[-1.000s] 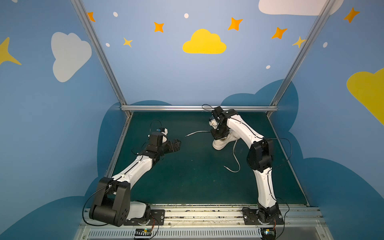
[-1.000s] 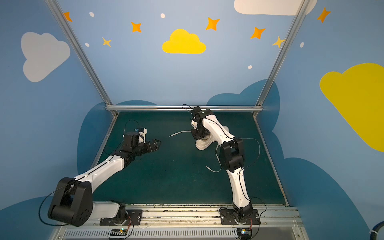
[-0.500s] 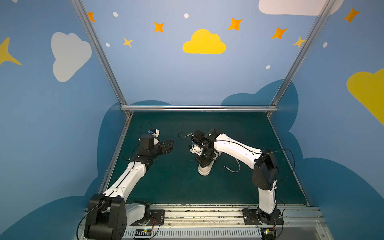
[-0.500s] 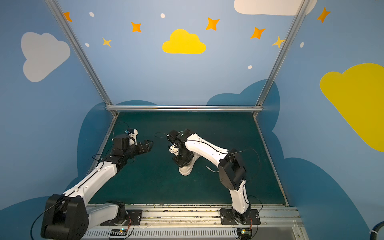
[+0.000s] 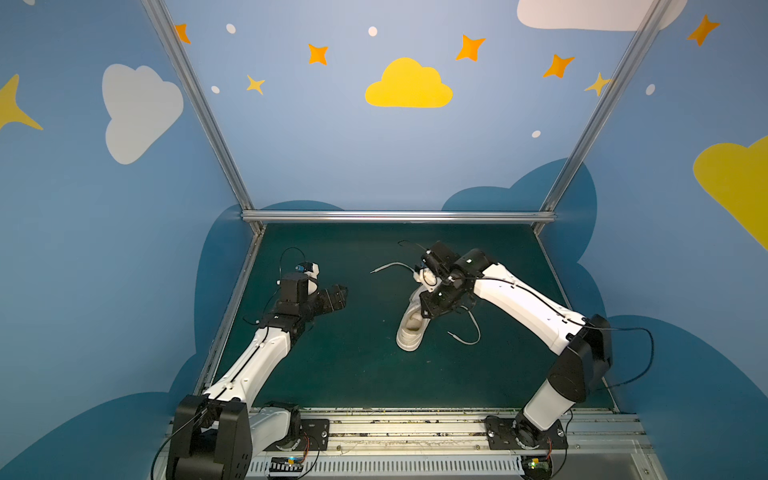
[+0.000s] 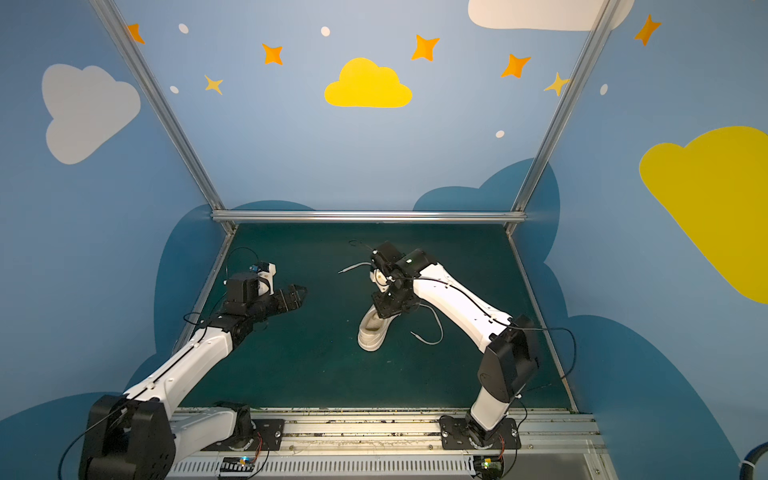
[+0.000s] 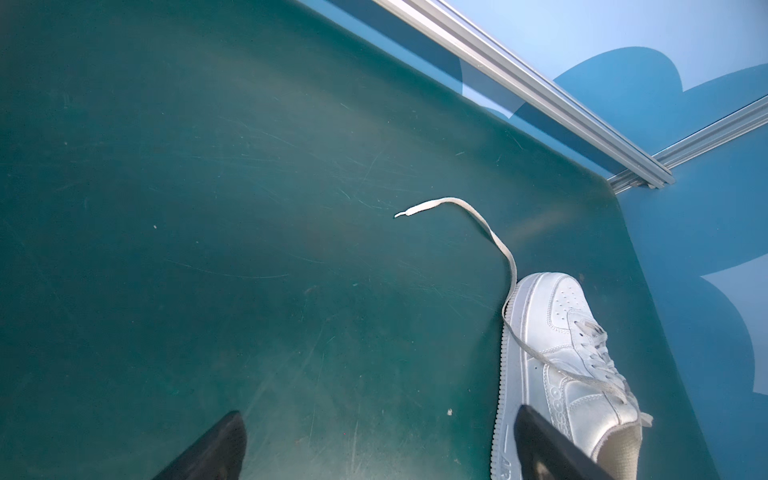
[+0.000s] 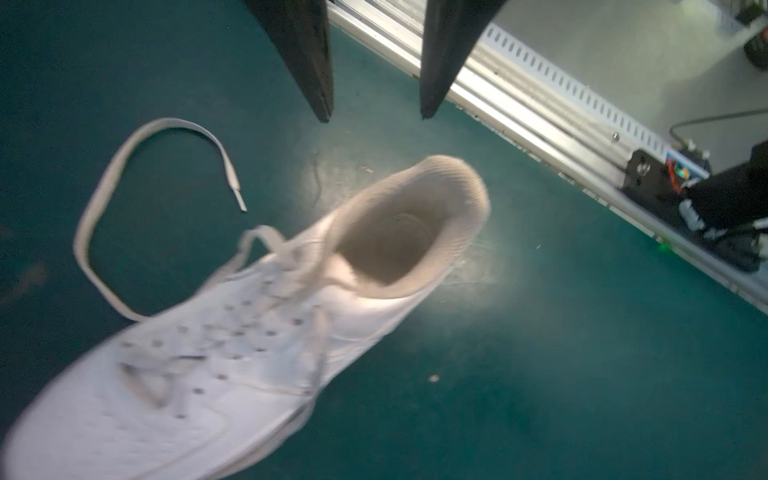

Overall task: Tie the shoes
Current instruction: 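Lift and turn the sneaker with the right gripper, setting it toe-away centrally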

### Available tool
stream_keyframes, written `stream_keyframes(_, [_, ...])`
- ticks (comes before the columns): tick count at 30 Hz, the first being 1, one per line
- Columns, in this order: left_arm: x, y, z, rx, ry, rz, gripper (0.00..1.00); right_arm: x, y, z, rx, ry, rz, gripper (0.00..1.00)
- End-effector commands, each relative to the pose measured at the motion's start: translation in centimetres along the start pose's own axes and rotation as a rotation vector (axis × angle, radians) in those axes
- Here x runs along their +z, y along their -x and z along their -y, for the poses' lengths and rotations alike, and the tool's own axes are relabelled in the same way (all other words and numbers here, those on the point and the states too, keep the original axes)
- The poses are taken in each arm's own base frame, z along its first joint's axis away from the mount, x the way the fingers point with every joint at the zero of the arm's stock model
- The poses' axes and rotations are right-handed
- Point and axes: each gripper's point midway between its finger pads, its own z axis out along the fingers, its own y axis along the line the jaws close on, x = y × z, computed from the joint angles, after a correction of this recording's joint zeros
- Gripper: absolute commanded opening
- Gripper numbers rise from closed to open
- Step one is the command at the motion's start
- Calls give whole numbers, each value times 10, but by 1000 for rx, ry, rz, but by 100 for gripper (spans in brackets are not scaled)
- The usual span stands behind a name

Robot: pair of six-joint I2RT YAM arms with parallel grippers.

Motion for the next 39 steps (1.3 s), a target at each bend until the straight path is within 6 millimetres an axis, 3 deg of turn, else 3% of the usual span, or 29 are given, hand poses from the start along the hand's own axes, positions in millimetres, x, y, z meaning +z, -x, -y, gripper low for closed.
stream_keyframes(1, [2,0,7,16,-20,-16,99,15,-2,50,149,-102,-14,35])
stream_keyframes(4, [5,-2,9,22,-18,-30,99,34,-3,80,205,-136,-59,34])
stream_keyframes(7, [8,-4,12,29,-20,-37,99,56,-2,97,227,-150,-101,34])
stream_keyframes(14, [11,-7,12,34,-16,-50,99,92,20,108,220,-135,-123,32])
stream_keyframes(24, [11,-9,11,40,-7,-60,99,122,62,85,162,-38,-116,31])
stream_keyframes(31, [14,-9,11,42,-2,-76,99,131,78,52,91,38,-114,31])
stream_keyframes(39, [18,-7,13,41,-5,-91,99,139,89,33,62,88,-127,31])
